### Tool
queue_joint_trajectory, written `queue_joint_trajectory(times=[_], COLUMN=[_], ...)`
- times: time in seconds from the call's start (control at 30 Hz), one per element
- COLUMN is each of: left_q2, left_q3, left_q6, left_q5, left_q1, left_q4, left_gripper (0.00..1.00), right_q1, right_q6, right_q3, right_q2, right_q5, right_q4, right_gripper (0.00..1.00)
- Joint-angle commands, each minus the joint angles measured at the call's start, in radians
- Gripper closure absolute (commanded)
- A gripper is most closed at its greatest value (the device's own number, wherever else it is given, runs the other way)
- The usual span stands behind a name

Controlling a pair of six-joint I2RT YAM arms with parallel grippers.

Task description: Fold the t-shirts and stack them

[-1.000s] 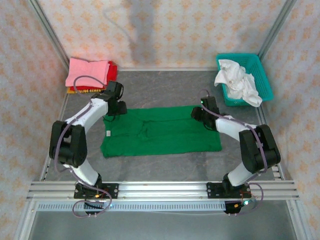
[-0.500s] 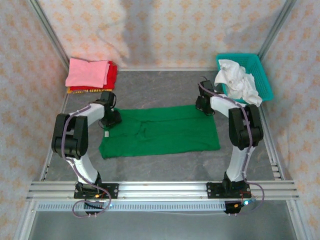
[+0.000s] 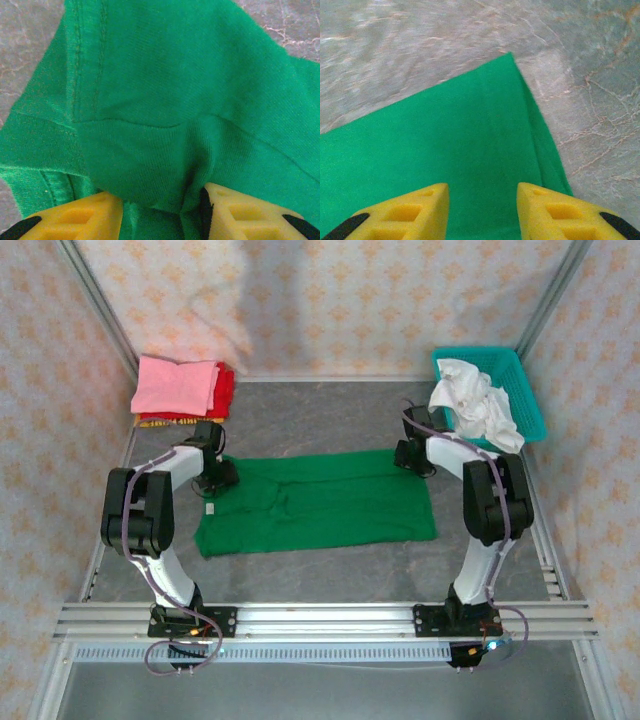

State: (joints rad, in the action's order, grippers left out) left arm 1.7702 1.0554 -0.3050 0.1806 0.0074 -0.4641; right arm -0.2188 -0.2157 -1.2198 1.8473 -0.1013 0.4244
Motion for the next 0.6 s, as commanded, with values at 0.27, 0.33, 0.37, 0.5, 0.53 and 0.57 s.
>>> queue_joint_trajectory(times=[0.27, 0.33, 0.37, 0.5, 0.53, 0.57], left_q2=[0.041, 0.035, 0.034, 0.036, 0.038, 0.038], left_q3=[0.043, 0.033, 0.029, 0.025, 0.026, 0.028], left_q6=[0.013, 0.005, 0.003, 0.001, 0.0, -0.001], left_q5=[-0.004, -0.002, 0.001, 0.009, 0.01, 0.011], left_q1=[0.009, 0.01, 0.01, 0.009, 0.01, 0.009], left_q4=[-0.02, -0.012, -0.01, -0.01, -0.01, -0.01], left_gripper=[0.55, 0.55, 0.55, 0.55, 0.55, 0.55], right_q1=[-0.114, -0.116, -0.117, -0.135, -0.134, -0.136], right_q6=[0.323, 0.341, 0.366, 0.528, 0.573, 0.617], right_q3=[-0.212, -0.259, -0.255, -0.217, -0.196, -0.175], right_q2=[0.054, 0.1, 0.106, 0.103, 0.092, 0.078], right_q5=[0.199, 0.212, 0.205, 0.211, 0.19, 0.163], right_q4=[0.198, 0.262, 0.264, 0.244, 0.225, 0.207], right_gripper=[0.61, 0.6, 0.59, 0.58, 0.56, 0.54])
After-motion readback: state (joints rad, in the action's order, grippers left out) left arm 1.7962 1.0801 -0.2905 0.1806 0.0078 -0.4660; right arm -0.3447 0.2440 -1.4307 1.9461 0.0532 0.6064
